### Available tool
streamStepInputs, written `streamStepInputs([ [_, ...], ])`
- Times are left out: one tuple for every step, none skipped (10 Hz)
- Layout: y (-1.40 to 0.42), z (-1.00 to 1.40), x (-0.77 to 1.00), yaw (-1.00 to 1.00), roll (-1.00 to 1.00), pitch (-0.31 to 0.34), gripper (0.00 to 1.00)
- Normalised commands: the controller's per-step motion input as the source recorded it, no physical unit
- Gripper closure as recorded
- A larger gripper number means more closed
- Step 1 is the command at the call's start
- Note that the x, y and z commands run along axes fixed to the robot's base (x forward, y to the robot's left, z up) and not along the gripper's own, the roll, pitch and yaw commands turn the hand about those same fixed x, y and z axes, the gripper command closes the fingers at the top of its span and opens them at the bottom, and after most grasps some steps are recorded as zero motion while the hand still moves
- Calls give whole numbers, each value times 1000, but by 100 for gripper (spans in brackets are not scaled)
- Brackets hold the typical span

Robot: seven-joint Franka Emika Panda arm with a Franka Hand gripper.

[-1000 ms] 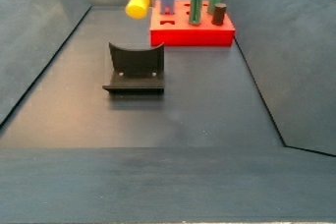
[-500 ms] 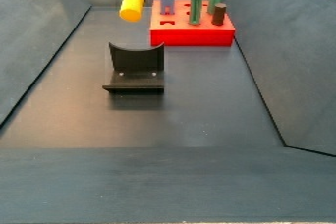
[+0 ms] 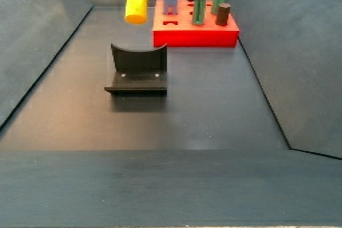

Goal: Pick up the oval object. Move up. Place the oval object on the fixture. Regrasp the oval object. Move to above the board. Insert the oval object.
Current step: Place the oval object on the fixture.

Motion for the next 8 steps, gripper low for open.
streamStepInputs([
  [51,-24,85,-115,-355,100,100],
  [33,-15,77,-116,-239,78,100],
  [133,-1000,127,-36,-1000,254,100],
  [141,-1000,134,-52,-1000,242,100],
  [141,-1000,142,-86,-1000,258,100],
  [135,-1000,164,-167,-925,271,100],
  [135,-1000,169,-196,-817,246,100],
  [139,-1000,174,-234,-607,181,100],
])
